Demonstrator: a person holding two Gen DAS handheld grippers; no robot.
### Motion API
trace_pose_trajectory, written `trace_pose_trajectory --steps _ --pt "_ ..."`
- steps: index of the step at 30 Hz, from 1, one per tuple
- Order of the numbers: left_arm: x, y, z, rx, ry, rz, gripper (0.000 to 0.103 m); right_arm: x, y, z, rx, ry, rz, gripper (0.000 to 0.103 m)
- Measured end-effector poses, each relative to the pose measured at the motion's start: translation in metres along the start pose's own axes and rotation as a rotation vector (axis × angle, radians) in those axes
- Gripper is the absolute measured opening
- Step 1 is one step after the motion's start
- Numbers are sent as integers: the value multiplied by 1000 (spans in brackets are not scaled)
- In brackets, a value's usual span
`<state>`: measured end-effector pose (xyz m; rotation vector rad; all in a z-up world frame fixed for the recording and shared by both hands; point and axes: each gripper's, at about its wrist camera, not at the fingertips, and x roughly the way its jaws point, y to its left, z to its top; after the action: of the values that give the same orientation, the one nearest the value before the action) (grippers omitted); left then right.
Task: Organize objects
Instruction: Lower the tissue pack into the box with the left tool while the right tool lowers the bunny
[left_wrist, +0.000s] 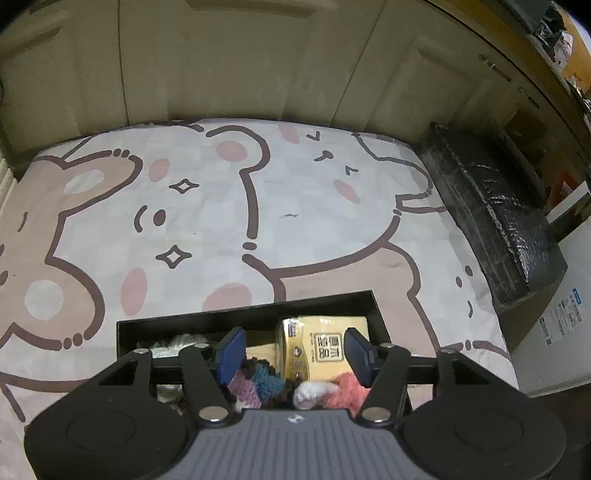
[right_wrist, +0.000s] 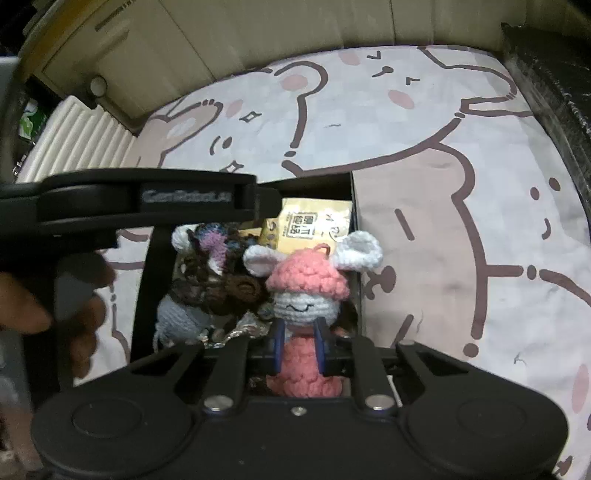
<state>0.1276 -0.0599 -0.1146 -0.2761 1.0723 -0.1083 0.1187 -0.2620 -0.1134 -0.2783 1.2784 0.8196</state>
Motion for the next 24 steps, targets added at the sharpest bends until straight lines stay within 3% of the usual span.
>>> trace_pose_trajectory --steps 12,15,24 --pt "-14 7 -11 -15 -5 15 63 14 4 -3 -47 9 -60 17" --pt "-18 9 -13 -24 -9 24 68 10 6 -2 -43 9 -60 17" --pt "-39 22 -17 -68 -47 54 82 -30 6 4 4 -100 -10 37"
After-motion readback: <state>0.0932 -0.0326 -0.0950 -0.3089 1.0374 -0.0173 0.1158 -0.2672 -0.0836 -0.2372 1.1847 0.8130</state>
